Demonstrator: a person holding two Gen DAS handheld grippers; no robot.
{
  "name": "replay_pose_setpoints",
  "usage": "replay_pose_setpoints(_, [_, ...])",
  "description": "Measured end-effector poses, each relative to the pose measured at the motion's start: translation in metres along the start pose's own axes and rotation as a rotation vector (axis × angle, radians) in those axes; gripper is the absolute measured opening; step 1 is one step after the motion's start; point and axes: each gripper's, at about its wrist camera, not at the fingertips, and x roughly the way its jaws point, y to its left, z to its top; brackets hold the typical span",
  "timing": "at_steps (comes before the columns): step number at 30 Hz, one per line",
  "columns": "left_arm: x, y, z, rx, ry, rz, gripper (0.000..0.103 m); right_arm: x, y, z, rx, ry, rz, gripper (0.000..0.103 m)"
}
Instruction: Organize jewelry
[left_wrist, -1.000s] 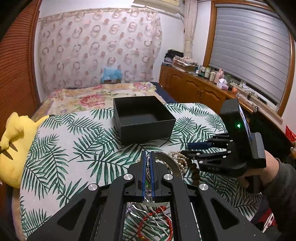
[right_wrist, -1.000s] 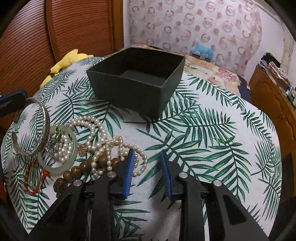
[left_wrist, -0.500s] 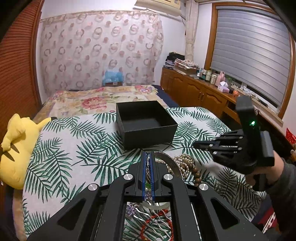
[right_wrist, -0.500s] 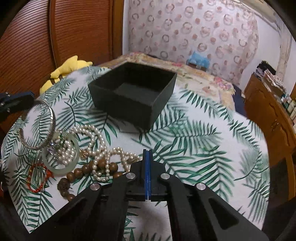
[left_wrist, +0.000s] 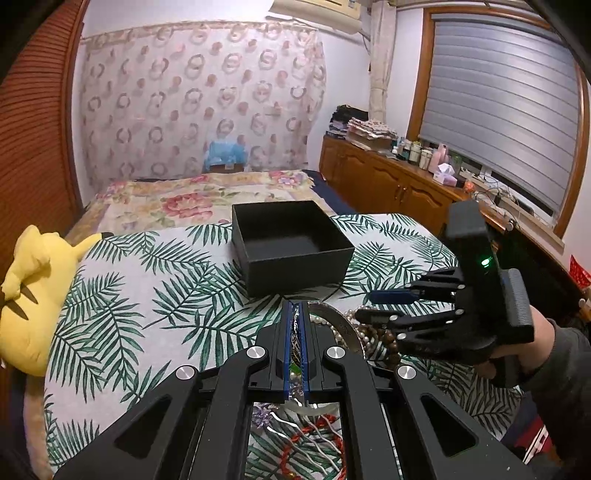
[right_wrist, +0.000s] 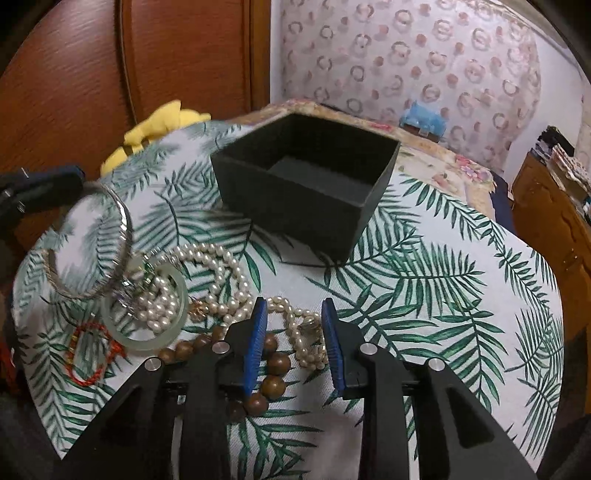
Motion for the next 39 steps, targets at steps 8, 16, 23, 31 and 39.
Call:
replay_pose_setpoints(8, [0.0, 0.0, -0.001, -0.001, 0.001, -0.002, 0.003, 0.018, 0.004, 0.01, -0.066, 0.068, -0.028, 0.017])
replay_pose_setpoints(16, [0.0, 0.001, 0.0, -0.002, 0.0, -0.002, 0.003, 0.009, 0.005, 0.013, -0.072, 0.036, -0.055, 0.005])
replay_pose_setpoints(23, [0.0, 0.001, 0.003, -0.008, -0.008, 0.002, 0.003, -0.024, -0.009, 0.02, -0.038, -0.045, -0.053, 0.005])
replay_pose_setpoints(31, [-0.007, 0.005, 0.009, -0.007, -0.028, 0.004, 0.003, -0.081, -0.015, 0.041, -0.04, -0.166, -0.064, 0.005])
replay_pose_setpoints(39, [-0.009, 0.005, 0.023, 0.004, -0.054, 0.006, 0.003, -0.126, -0.022, 0.066, -0.047, -0.261, -0.078, 0.005])
